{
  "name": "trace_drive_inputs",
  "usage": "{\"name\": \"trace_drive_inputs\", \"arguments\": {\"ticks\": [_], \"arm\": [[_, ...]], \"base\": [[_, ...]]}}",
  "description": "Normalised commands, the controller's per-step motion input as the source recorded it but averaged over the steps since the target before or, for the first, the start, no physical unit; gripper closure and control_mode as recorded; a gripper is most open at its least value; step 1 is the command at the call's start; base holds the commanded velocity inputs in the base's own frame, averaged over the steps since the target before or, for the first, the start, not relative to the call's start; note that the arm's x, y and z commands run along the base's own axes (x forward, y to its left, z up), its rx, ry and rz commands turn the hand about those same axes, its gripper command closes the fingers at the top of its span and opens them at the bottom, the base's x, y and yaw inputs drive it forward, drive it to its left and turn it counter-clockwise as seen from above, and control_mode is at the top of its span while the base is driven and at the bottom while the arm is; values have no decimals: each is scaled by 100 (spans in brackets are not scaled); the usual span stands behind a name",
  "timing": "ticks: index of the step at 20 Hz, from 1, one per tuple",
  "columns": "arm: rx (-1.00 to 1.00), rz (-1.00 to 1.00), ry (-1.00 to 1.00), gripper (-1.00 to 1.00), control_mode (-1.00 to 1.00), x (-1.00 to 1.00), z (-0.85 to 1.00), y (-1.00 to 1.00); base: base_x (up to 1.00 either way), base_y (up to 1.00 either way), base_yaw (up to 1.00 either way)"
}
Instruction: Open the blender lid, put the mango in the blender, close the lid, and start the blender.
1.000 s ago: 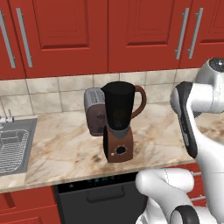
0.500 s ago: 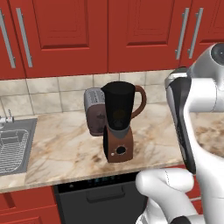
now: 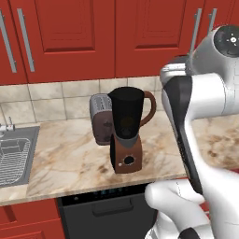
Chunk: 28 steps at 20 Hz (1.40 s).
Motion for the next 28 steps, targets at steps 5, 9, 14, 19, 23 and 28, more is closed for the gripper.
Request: {"name": "trace_drive_inputs", "arguments": {"ticks": [5, 9, 14, 19, 23, 28], "arm": [[1, 3, 7, 100, -100, 12, 0, 78], [3, 3, 10, 100, -100, 59, 0, 41], [0, 5, 17, 100, -100, 84, -5, 25], [0, 9, 10, 100, -100, 37, -24, 10], [0, 4, 19, 100, -100, 34, -20, 30], [0, 0, 20, 100, -100, 50, -11, 33]], "base": [[0, 0, 0], [0, 0, 0], [0, 0, 0], [0, 0, 0], [0, 0, 0], [0, 0, 0]]}}
